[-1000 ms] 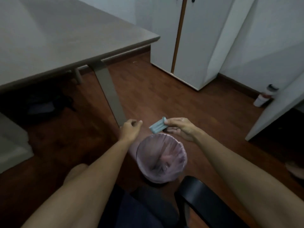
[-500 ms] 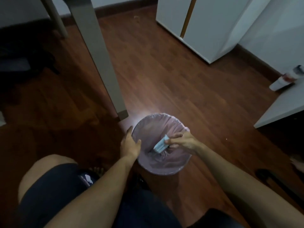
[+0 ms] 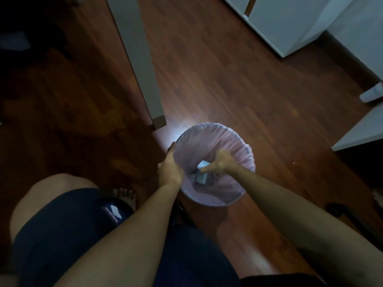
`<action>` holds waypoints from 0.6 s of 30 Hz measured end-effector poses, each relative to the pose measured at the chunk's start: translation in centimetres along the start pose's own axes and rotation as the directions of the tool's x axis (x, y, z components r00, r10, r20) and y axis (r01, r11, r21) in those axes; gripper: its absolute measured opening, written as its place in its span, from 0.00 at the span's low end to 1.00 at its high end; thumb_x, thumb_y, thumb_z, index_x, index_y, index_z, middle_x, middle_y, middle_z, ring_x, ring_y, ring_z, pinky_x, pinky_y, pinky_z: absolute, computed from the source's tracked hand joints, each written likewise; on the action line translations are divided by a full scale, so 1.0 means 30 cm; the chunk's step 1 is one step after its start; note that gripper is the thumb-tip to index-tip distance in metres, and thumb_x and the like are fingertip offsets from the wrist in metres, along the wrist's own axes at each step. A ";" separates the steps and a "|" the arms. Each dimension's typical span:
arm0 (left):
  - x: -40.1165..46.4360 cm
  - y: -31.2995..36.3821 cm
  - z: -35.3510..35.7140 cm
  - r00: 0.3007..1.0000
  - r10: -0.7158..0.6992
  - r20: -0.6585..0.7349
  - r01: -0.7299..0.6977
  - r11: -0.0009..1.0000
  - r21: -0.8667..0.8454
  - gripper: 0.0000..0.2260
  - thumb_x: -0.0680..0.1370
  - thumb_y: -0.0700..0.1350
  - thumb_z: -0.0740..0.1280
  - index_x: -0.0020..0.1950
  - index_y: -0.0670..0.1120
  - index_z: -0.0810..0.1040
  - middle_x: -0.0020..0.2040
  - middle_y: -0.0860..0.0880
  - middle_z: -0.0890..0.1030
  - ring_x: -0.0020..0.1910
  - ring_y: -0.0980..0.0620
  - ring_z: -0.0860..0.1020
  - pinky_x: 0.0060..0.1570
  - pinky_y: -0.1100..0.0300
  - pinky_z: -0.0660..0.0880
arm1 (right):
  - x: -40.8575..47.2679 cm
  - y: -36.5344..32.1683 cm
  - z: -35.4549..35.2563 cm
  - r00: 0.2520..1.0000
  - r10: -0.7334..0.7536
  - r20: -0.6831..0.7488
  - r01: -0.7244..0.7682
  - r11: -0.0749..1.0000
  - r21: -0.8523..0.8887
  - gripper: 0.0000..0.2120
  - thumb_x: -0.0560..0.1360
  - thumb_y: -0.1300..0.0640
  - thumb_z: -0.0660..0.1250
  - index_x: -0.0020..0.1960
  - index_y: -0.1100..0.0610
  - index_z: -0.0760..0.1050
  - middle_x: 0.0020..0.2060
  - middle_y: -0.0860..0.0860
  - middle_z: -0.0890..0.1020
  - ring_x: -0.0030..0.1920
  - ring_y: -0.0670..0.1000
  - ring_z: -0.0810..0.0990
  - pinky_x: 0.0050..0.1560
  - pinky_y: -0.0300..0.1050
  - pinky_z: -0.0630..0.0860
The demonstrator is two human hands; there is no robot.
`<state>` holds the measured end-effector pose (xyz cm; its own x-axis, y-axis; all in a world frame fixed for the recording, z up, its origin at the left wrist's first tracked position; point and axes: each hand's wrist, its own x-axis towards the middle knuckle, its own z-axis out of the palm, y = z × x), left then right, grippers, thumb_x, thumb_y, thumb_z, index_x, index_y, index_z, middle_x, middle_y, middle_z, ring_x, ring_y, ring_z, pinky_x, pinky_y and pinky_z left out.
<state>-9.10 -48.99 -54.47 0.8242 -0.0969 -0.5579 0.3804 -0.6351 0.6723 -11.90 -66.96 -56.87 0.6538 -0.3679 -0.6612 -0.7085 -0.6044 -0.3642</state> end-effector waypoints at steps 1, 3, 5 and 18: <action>-0.001 0.003 0.001 1.000 -0.015 0.003 0.015 1.000 -0.016 0.25 0.81 0.40 0.56 0.77 0.59 0.63 0.68 0.40 0.75 0.66 0.38 0.75 0.67 0.51 0.69 | 0.007 -0.011 0.014 1.000 -0.021 0.008 0.022 0.999 -0.049 0.31 0.55 0.38 0.80 0.45 0.61 0.82 0.39 0.53 0.83 0.40 0.50 0.82 0.35 0.43 0.74; 0.000 0.002 0.004 1.000 -0.020 0.001 0.020 1.000 -0.012 0.27 0.80 0.39 0.56 0.76 0.60 0.63 0.68 0.40 0.75 0.65 0.38 0.75 0.66 0.51 0.70 | 0.016 -0.028 0.040 0.998 -0.064 0.021 0.066 0.984 -0.162 0.38 0.50 0.34 0.79 0.50 0.59 0.81 0.44 0.53 0.83 0.43 0.52 0.82 0.38 0.45 0.78; -0.002 0.000 0.004 1.000 -0.006 -0.003 0.006 1.000 0.019 0.29 0.80 0.36 0.55 0.77 0.60 0.61 0.67 0.39 0.75 0.64 0.37 0.76 0.67 0.49 0.71 | 0.001 -0.057 0.051 0.996 -0.084 0.022 0.087 0.966 -0.245 0.37 0.51 0.36 0.80 0.51 0.59 0.81 0.46 0.54 0.81 0.46 0.54 0.82 0.44 0.49 0.81; 0.004 0.005 0.016 0.999 0.023 -0.027 -0.021 0.996 0.087 0.31 0.79 0.34 0.57 0.78 0.58 0.60 0.67 0.39 0.75 0.64 0.37 0.76 0.65 0.48 0.74 | 0.007 -0.067 0.050 0.998 -0.053 -0.019 0.047 0.968 -0.248 0.31 0.55 0.42 0.83 0.48 0.61 0.81 0.43 0.55 0.83 0.40 0.53 0.82 0.35 0.45 0.79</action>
<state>-9.17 -49.47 -54.68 0.8436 -0.0910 -0.5292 0.3254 -0.6974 0.6386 -10.74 -64.77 -57.25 0.6952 -0.3487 -0.6286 -0.5893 -0.7772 -0.2206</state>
